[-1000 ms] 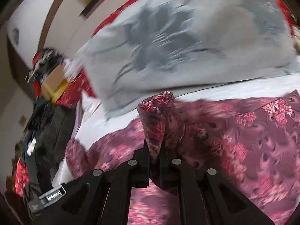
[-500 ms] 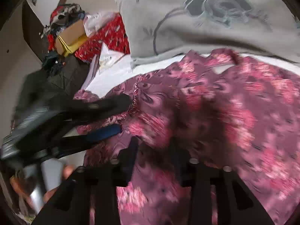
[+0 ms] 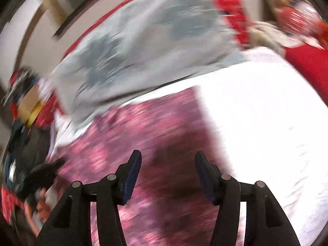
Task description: Fold small clothes
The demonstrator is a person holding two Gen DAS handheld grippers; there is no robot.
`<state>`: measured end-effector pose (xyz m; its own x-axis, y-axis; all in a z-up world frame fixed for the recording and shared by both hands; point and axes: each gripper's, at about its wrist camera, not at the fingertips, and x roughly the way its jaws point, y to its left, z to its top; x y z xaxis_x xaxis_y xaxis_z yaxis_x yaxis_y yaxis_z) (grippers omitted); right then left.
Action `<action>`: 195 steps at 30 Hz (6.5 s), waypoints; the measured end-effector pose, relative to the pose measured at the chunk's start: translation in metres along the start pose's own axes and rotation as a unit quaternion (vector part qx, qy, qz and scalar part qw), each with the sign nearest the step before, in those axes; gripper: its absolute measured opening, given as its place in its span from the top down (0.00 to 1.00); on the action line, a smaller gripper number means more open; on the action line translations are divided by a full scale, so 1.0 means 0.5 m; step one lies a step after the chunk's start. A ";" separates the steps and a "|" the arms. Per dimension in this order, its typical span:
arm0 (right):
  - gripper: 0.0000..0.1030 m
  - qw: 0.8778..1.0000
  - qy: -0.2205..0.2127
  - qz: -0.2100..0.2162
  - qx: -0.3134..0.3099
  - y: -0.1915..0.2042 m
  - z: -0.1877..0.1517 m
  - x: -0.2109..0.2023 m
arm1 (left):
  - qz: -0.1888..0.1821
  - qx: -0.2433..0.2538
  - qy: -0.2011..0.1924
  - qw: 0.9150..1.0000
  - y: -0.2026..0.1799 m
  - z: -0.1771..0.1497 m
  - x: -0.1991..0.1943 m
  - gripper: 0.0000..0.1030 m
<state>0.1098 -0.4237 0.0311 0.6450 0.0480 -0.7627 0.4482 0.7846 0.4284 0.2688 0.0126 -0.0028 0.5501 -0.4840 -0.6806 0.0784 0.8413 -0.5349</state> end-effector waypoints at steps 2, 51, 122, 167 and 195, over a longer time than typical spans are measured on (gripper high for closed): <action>0.44 0.999 0.009 -0.002 0.039 -0.039 0.014 0.027 | -0.011 -0.015 0.016 1.000 0.019 0.001 0.008 0.92; 0.70 0.955 0.059 0.148 -0.252 0.493 -0.226 0.245 | 0.147 -0.246 0.002 0.958 0.574 0.336 -0.127 0.43; 0.16 0.965 0.001 0.102 -0.243 0.345 -0.113 0.081 | -0.046 -0.233 0.047 0.970 0.160 -0.016 -0.051 0.45; 0.94 0.982 -0.022 0.172 0.069 0.049 0.009 0.050 | -0.011 -0.198 0.019 0.980 0.143 -0.045 -0.033 0.82; 0.84 0.996 -0.022 0.084 0.024 -0.043 -0.005 -0.020 | 0.025 -0.035 0.046 0.998 0.007 -0.104 -0.105 0.53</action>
<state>0.0923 -0.4398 0.0282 0.7389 0.1479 -0.6573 0.3608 0.7371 0.5714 0.1969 0.0284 0.0048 0.4736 -0.4641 -0.7486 -0.0072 0.8478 -0.5302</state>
